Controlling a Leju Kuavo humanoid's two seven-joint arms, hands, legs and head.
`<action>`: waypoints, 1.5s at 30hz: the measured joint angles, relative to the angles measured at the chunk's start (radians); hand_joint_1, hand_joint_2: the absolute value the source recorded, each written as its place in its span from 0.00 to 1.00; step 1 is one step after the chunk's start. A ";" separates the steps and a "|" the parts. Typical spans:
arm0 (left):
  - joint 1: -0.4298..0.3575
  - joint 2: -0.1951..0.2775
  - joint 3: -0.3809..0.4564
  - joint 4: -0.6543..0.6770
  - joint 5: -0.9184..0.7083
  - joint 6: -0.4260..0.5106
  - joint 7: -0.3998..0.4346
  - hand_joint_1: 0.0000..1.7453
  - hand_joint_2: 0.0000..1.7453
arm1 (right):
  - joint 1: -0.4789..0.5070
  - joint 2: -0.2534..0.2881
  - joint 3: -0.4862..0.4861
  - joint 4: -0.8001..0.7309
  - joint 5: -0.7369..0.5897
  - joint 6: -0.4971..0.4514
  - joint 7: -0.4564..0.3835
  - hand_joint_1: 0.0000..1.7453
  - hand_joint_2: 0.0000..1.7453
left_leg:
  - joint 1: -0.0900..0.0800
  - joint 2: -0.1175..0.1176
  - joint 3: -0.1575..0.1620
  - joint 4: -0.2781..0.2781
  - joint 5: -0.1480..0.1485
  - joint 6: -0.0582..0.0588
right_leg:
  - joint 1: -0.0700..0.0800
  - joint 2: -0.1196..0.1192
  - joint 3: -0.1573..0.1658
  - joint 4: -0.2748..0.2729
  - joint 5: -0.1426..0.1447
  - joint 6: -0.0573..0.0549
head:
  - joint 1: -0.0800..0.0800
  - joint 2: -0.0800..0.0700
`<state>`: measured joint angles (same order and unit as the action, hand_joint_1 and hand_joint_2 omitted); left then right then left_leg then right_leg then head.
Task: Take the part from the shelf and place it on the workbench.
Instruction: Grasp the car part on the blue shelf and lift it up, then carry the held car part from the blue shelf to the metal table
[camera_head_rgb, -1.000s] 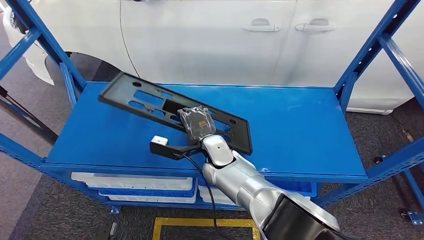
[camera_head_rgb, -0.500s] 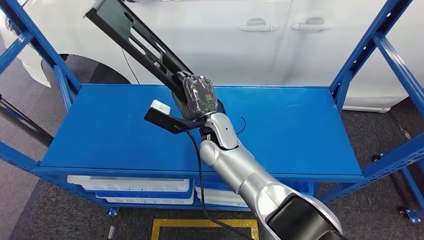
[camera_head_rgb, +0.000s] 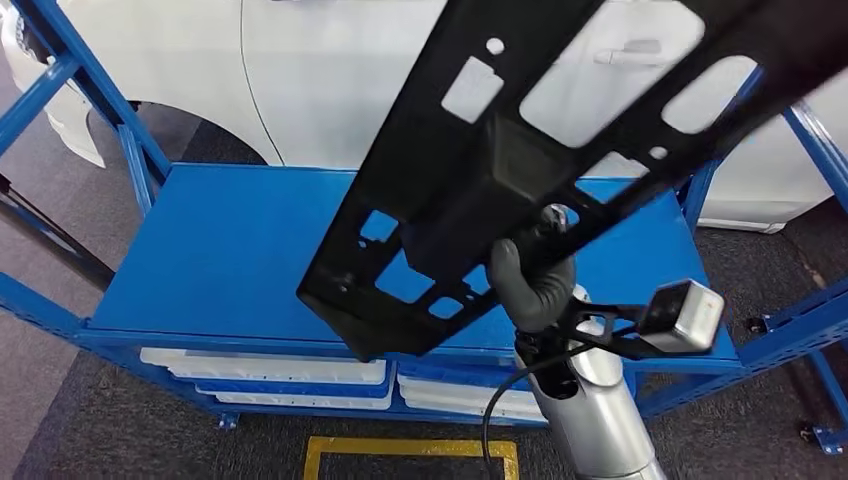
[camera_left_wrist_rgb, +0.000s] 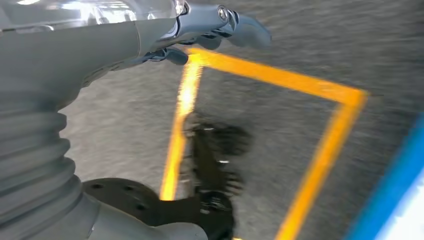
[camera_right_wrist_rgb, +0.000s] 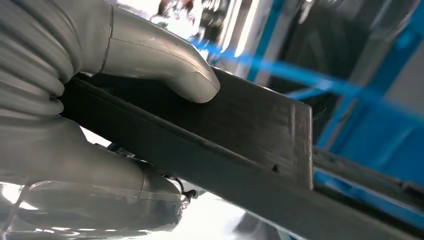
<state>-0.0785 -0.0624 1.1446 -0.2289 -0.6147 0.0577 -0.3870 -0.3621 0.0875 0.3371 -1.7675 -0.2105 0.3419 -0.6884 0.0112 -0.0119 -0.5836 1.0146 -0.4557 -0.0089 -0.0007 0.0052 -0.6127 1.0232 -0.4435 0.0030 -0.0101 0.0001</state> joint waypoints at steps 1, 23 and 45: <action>0.004 0.003 0.004 0.000 -0.002 0.012 0.028 0.00 1.00 | 0.025 -0.006 -0.006 -0.039 -0.003 0.026 -0.004 1.00 1.00 | -0.001 0.000 0.002 -0.001 -0.001 -0.005 | 0.001 0.000 0.000 -0.002 0.000 -0.005 | 0.000 0.000; 0.014 0.011 0.050 0.000 -0.014 0.087 0.212 0.00 1.00 | 0.057 -0.103 0.005 -0.133 0.006 0.104 -0.006 1.00 1.00 | -0.002 0.011 -0.006 -0.024 0.036 0.030 | -0.006 -0.003 -0.075 0.237 -0.162 0.017 | 0.001 0.000; 0.015 0.018 0.050 0.000 -0.034 0.039 0.176 0.00 1.00 | 0.058 -0.114 0.009 -0.163 0.045 0.089 -0.006 1.00 1.00 | -0.003 0.006 0.091 0.009 -0.057 -0.016 | -0.008 -0.010 -0.016 -0.009 0.039 -0.012 | -0.001 0.000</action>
<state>-0.0640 -0.0440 1.1950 -0.2291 -0.6489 0.0970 -0.2112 -0.3044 -0.0262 0.3460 -1.9301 -0.1651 0.4312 -0.6947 0.0081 -0.0055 -0.4921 1.0238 -0.5130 -0.0245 -0.0089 -0.0047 -0.6290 1.0138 -0.4048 -0.0089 -0.0111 0.0002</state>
